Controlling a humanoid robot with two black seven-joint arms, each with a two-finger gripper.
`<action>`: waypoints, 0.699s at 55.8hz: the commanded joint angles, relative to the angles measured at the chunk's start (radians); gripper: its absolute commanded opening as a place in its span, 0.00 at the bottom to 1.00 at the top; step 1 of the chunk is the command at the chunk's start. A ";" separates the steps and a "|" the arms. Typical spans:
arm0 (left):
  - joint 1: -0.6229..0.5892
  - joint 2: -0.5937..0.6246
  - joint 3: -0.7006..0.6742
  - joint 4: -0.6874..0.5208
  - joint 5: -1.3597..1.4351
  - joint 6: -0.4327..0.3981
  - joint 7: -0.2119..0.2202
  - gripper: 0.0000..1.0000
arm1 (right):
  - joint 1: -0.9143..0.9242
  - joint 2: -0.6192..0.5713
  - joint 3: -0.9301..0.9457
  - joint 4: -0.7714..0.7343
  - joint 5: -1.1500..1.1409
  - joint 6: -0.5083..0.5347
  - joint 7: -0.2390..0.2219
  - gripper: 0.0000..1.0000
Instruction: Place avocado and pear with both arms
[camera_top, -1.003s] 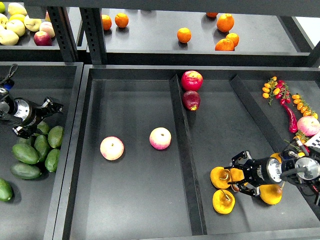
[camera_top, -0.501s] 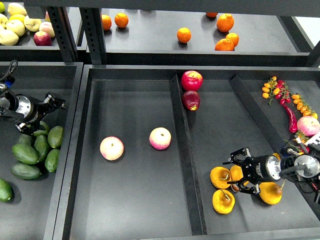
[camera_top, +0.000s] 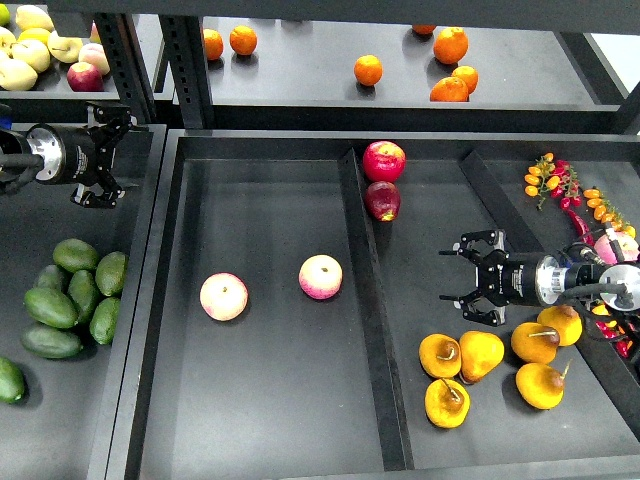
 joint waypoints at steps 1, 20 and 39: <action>0.040 -0.019 -0.083 -0.001 -0.019 0.000 0.000 0.99 | -0.005 0.009 0.088 -0.002 0.000 0.000 0.000 0.84; 0.121 -0.079 -0.348 -0.001 -0.105 0.000 0.000 0.99 | -0.036 0.095 0.353 -0.002 0.000 0.000 0.000 0.99; 0.196 -0.168 -0.471 -0.019 -0.314 0.000 0.000 0.99 | -0.140 0.282 0.661 -0.002 -0.002 0.000 0.000 0.99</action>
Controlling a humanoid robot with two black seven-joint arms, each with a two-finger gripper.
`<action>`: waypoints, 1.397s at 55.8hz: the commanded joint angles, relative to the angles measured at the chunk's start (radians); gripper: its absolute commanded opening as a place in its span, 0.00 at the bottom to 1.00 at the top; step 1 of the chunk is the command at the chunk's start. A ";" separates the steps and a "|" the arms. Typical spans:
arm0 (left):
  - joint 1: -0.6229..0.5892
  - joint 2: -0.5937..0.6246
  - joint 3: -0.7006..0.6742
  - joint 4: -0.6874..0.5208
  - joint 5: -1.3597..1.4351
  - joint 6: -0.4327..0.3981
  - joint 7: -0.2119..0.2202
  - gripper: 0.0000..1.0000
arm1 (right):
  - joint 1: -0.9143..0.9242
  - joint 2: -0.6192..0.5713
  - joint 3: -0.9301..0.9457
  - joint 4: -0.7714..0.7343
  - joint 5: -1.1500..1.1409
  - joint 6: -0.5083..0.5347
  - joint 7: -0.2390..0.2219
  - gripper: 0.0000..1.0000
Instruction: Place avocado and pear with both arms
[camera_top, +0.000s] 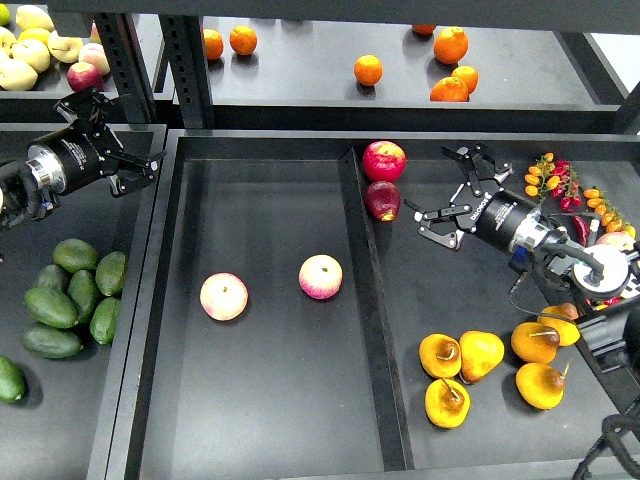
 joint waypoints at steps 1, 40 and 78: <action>0.040 -0.038 -0.042 -0.009 -0.020 0.000 0.000 0.99 | -0.025 0.041 0.050 0.008 0.000 0.000 0.000 0.99; 0.245 -0.233 -0.246 -0.146 -0.020 0.000 -0.349 0.99 | -0.071 0.159 0.341 -0.008 0.000 0.000 0.151 0.99; 0.504 -0.233 -0.346 -0.575 -0.020 0.000 -0.386 0.99 | -0.262 0.159 0.400 0.220 -0.028 0.000 0.151 0.99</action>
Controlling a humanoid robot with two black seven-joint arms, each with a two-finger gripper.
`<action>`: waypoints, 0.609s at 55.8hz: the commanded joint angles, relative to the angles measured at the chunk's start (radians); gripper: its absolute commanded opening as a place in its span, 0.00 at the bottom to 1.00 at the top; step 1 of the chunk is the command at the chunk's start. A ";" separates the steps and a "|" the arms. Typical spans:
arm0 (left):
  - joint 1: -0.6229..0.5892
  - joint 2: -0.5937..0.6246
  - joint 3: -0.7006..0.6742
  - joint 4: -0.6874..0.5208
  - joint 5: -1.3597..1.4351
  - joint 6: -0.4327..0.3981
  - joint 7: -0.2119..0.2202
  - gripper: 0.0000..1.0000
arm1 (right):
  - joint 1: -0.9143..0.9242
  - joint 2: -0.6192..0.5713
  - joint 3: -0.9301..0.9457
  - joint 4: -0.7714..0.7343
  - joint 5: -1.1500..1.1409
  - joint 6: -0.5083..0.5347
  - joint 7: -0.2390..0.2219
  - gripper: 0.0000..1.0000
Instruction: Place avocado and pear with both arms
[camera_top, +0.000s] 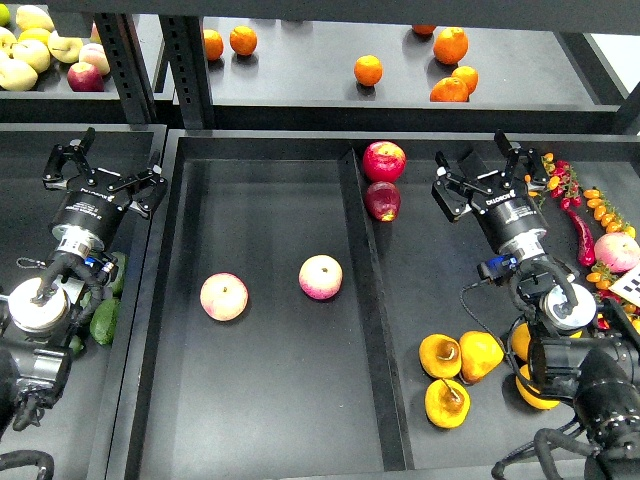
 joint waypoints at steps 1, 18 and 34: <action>0.062 0.000 -0.008 -0.082 0.000 0.000 -0.001 0.99 | -0.044 0.000 0.008 0.050 -0.022 0.000 0.000 0.99; 0.156 0.000 -0.025 -0.131 -0.002 0.000 -0.006 0.99 | -0.102 0.000 0.045 0.095 -0.025 0.000 0.088 0.99; 0.199 0.000 -0.033 -0.156 -0.002 0.000 -0.030 0.99 | -0.199 0.000 0.046 0.185 -0.025 0.000 0.198 0.99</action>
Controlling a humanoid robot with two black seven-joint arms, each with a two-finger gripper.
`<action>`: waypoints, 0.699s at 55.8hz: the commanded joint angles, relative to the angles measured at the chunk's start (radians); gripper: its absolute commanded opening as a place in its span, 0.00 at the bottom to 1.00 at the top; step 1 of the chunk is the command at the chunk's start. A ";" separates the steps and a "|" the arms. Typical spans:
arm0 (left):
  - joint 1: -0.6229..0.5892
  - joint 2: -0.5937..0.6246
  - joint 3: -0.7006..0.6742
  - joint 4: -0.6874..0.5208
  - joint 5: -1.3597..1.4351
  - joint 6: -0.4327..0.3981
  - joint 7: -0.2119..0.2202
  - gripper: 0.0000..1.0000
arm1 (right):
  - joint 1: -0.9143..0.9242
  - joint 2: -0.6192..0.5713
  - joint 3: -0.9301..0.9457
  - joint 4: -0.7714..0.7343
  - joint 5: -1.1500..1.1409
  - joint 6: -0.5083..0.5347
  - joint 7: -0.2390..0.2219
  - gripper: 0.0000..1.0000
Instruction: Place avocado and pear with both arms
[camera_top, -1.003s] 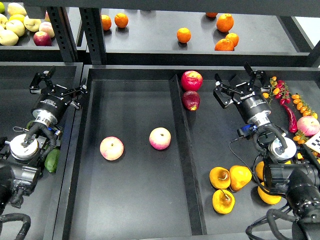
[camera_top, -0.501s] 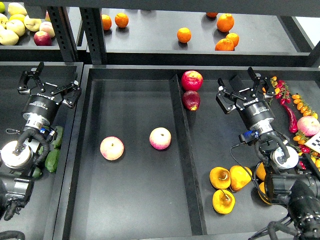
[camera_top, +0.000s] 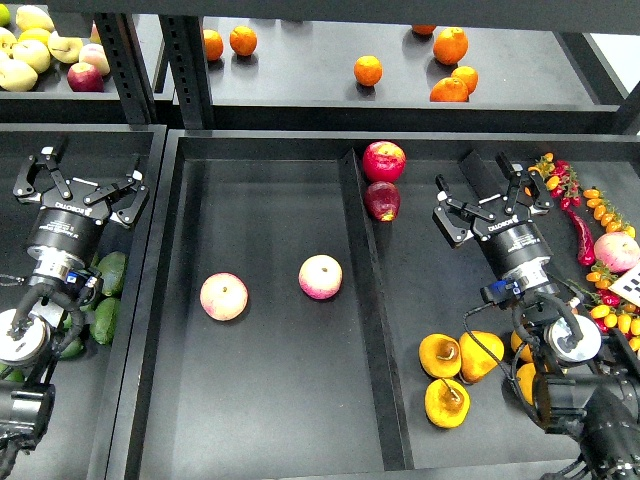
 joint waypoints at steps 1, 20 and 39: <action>0.020 0.000 0.000 -0.016 0.000 0.000 -0.003 0.99 | -0.046 0.000 0.000 0.043 0.000 0.000 0.012 0.99; 0.093 0.000 0.001 -0.059 0.000 0.000 -0.014 0.99 | -0.116 0.000 0.000 0.103 0.000 0.000 0.022 0.99; 0.171 0.000 0.001 -0.108 0.001 0.000 -0.031 0.99 | -0.230 0.000 0.000 0.203 0.000 0.000 0.026 0.99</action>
